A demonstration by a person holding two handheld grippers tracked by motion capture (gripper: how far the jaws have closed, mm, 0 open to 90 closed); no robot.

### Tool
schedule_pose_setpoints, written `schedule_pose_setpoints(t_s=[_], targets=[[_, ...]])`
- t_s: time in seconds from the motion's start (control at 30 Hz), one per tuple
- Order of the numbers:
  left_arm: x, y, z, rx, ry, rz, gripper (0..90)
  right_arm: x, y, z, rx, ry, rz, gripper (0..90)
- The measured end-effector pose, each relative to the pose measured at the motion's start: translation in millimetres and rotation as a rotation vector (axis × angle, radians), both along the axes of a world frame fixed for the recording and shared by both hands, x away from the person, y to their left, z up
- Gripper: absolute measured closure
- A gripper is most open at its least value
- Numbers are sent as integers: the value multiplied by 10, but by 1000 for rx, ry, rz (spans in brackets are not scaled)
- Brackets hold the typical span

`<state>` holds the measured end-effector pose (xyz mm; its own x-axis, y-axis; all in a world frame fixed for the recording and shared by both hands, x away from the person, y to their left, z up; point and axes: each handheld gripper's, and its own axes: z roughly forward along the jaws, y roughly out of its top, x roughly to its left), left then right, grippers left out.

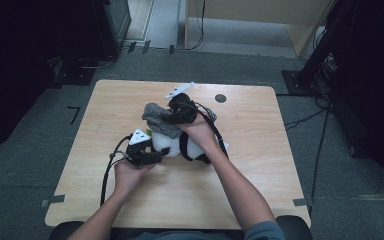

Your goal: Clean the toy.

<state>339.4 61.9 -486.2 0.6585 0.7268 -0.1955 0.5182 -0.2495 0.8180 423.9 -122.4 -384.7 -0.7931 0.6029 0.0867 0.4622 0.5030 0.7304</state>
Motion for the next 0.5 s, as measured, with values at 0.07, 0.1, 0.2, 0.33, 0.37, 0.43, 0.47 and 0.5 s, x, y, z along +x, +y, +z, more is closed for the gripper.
schedule_pose_setpoints(t_s=[0.07,0.1,0.2,0.33,0.37,0.43,0.47,0.5], targets=[[-1,-2,2,0,1,1,334,1,-41,-20,11,6,-7,739],[-1,-4,2,1,2,2,334,2,-62,-28,18,8,-11,739],[0,-7,4,-1,3,3,333,5,-122,-49,30,14,-21,736],[2,-6,5,0,5,1,325,11,-191,-67,48,27,-30,732],[3,-6,4,-1,5,1,318,10,-205,-71,50,25,-32,733],[4,-10,2,-3,6,-1,299,11,-224,-84,51,29,-35,733],[7,-11,-1,-5,5,-5,282,10,-228,-92,52,33,-36,734],[12,-14,-7,-12,6,-7,259,11,-229,-100,52,35,-36,735]])
